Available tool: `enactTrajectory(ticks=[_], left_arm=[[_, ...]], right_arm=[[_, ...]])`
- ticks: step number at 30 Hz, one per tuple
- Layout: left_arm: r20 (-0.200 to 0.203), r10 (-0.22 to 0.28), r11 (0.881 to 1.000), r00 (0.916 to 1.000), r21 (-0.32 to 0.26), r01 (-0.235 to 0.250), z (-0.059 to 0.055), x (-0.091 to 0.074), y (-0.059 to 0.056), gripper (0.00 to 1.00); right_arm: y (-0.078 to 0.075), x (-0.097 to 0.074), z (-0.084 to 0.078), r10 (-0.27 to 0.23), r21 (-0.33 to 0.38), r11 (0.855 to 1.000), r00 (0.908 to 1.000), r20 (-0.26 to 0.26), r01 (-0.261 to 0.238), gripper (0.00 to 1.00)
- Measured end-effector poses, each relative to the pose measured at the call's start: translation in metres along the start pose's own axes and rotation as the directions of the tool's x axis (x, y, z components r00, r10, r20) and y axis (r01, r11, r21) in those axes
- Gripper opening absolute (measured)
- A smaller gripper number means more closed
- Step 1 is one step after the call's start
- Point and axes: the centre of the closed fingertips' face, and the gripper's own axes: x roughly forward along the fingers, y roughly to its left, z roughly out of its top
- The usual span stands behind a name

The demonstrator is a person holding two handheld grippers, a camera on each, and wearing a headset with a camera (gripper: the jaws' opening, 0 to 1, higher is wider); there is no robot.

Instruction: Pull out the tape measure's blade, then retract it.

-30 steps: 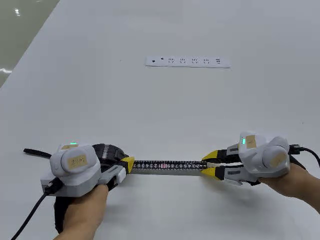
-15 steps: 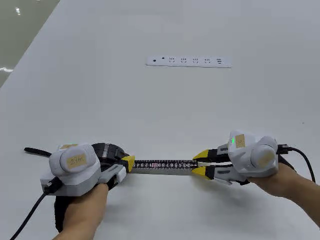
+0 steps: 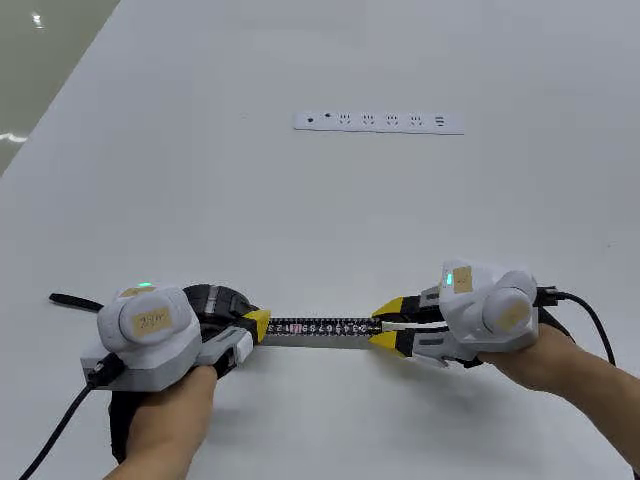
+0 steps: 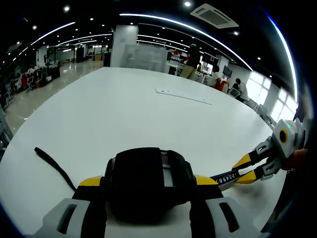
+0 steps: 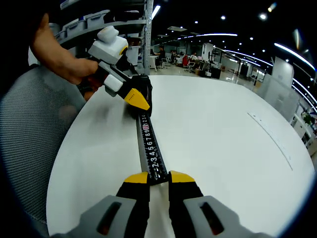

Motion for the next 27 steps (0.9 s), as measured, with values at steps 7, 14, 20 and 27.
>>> enactTrajectory(ticks=[7, 14, 20, 27], left_arm=[[0.001, -0.001, 1.000, 1.0000, -0.002, 0.001, 0.000, 0.000, 0.000, 0.65], [0.001, -0.004, 1.000, 1.0000, -0.008, 0.004, -0.001, 0.000, 0.000, 0.65], [0.002, -0.004, 1.000, 1.0000, -0.013, 0.004, 0.000, 0.000, 0.001, 0.65], [0.002, -0.005, 1.000, 1.0000, -0.019, 0.005, 0.000, 0.000, 0.000, 0.65]], right_arm=[[0.003, 0.008, 0.005, 0.007, -0.005, 1.000, 1.0000, 0.004, -0.007, 0.12], [0.005, 0.018, 0.014, 0.014, -0.010, 1.000, 0.9998, 0.010, -0.014, 0.12], [0.007, 0.027, 0.021, 0.020, -0.011, 1.000, 0.9997, 0.015, -0.020, 0.12], [0.010, 0.035, 0.028, 0.026, -0.008, 1.000, 0.9995, 0.021, -0.025, 0.12]])
